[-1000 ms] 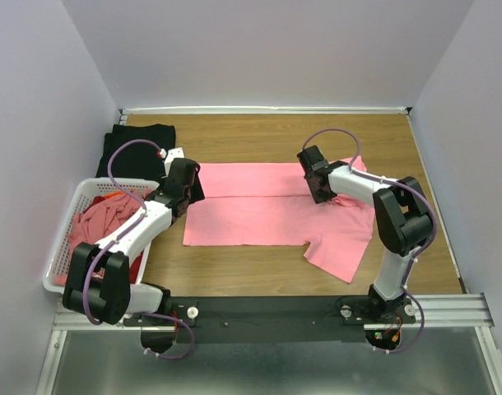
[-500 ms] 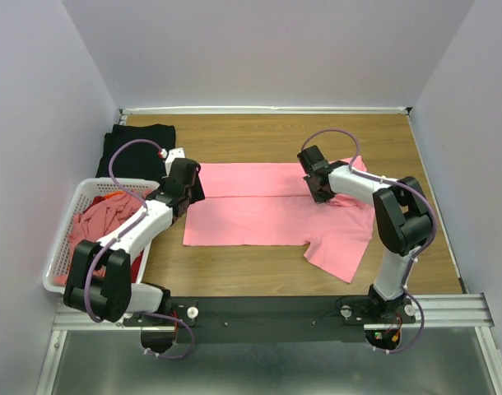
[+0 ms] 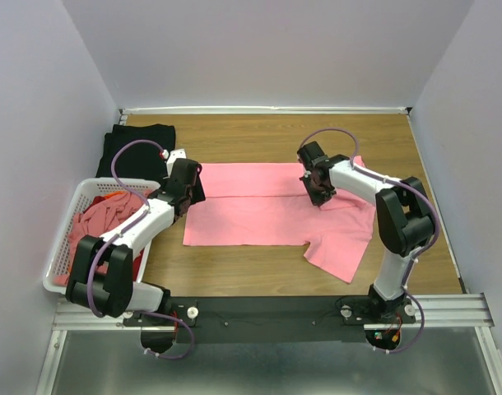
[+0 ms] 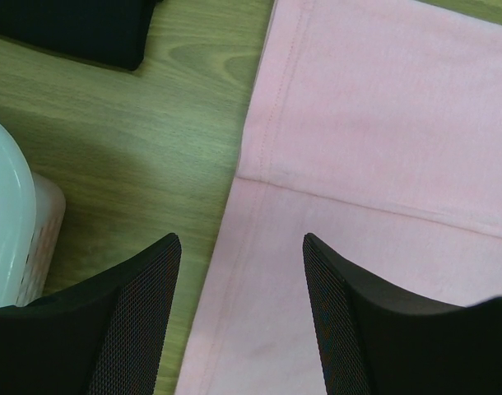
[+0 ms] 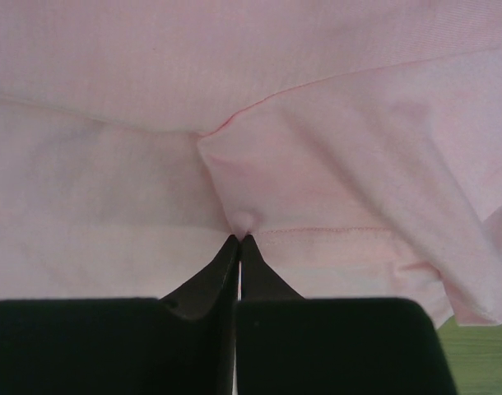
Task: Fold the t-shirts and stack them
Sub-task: Fold the tshirt
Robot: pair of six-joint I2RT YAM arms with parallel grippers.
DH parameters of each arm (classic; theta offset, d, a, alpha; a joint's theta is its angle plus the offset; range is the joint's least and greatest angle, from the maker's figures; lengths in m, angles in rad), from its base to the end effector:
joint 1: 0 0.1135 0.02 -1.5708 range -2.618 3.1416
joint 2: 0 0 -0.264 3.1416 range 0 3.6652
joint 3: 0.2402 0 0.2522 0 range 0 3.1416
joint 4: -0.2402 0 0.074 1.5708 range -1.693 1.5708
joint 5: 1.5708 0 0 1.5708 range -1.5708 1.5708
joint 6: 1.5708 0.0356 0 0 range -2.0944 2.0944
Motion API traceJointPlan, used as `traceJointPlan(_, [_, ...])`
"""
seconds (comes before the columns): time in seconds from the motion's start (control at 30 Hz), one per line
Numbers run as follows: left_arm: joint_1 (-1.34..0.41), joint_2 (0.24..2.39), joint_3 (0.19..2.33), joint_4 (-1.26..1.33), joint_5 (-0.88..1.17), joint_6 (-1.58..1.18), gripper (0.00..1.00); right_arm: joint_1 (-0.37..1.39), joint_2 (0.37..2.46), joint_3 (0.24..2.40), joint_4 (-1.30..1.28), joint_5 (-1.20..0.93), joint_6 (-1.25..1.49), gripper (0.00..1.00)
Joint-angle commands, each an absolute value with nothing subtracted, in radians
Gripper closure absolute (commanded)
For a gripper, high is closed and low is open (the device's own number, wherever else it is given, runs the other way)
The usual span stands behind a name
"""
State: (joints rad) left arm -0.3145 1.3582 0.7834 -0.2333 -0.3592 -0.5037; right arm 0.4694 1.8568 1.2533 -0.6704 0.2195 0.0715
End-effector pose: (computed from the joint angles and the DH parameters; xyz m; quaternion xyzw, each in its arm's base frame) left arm 0.2670 -0.0737 0.2111 -0.1524 0.9029 0.0065 0.4019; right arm 0.3264 0.1569 0.1732 -0.1784 0.9669 -0.0651 0.1706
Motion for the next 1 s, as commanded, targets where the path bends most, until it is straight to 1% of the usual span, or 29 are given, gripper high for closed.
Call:
traceJointPlan(0.0, [-0.318,1.368,0.796,-0.216,-0.377,-0.500,0.31,0.471,1.887,1.302,-0.730,0.152,0.094,0.91])
traceJointPlan(0.07, [-0.318,1.367,0.795,-0.216,-0.377,-0.499,0.31,0.471,1.901,1.315,-0.744,0.126,0.094,0.89])
traceJointPlan(0.1, [-0.318,1.367,0.795,-0.218,-0.377,-0.500,0.31,0.471,1.905,1.319,-0.761,0.111,0.094,0.84])
traceJointPlan(0.2, [-0.318,1.364,0.796,-0.221,-0.376,-0.505,0.31,0.472,1.901,1.339,-0.781,0.077,0.098,0.76])
traceJointPlan(0.27, [-0.318,1.365,0.805,-0.225,-0.353,-0.514,0.30,0.471,1.887,1.360,-0.781,0.074,0.097,0.67])
traceJointPlan(0.37, [-0.318,1.377,0.840,-0.238,-0.331,-0.523,0.30,0.436,1.858,1.397,-0.785,0.048,0.097,0.59])
traceJointPlan(0.5, [-0.318,1.404,0.911,-0.253,-0.325,-0.525,0.30,0.330,1.829,1.454,-0.787,0.014,0.121,0.57])
traceJointPlan(0.57, [-0.318,1.426,0.952,-0.264,-0.319,-0.523,0.30,0.315,1.813,1.460,-0.787,0.005,0.120,0.57])
traceJointPlan(0.63, [-0.318,1.442,0.968,-0.264,-0.316,-0.520,0.31,0.314,1.807,1.434,-0.787,-0.047,0.110,0.58])
traceJointPlan(0.7, [-0.318,1.448,0.971,-0.258,-0.314,-0.517,0.31,0.324,1.805,1.402,-0.784,-0.074,0.121,0.61])
traceJointPlan(0.9, [-0.318,1.453,0.922,-0.232,-0.311,-0.509,0.31,0.396,1.801,1.273,-0.730,-0.006,0.170,0.61])
traceJointPlan(0.97, [-0.318,1.450,0.898,-0.216,-0.316,-0.506,0.31,0.406,1.798,1.243,-0.704,0.064,0.195,0.60])
